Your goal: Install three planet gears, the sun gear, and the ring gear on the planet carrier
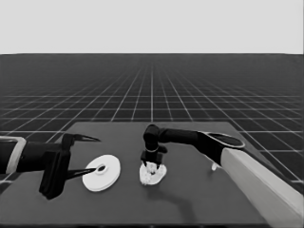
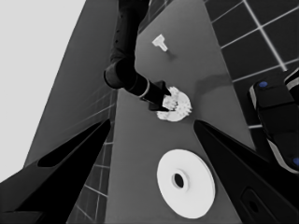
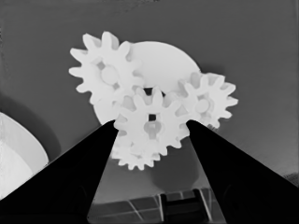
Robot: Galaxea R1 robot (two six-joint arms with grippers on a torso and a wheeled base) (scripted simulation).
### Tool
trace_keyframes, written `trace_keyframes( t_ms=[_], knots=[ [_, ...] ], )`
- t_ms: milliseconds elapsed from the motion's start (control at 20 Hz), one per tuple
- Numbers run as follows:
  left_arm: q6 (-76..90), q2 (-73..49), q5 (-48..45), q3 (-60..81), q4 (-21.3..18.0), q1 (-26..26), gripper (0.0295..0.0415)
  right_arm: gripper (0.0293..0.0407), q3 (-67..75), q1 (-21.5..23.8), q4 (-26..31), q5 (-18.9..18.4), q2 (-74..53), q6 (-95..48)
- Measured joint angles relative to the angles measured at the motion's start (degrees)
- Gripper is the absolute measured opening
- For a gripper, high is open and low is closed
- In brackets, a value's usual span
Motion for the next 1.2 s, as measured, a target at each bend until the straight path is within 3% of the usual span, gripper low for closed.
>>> trace_keyframes(
  t_ms=[1200],
  knots=[
    [0.00, 0.00, 0.00, 0.00, 0.00, 0.00, 0.0385, 0.0310, -0.04, -0.22, -0.01, 0.02, -0.03, 14.40]
  ],
)
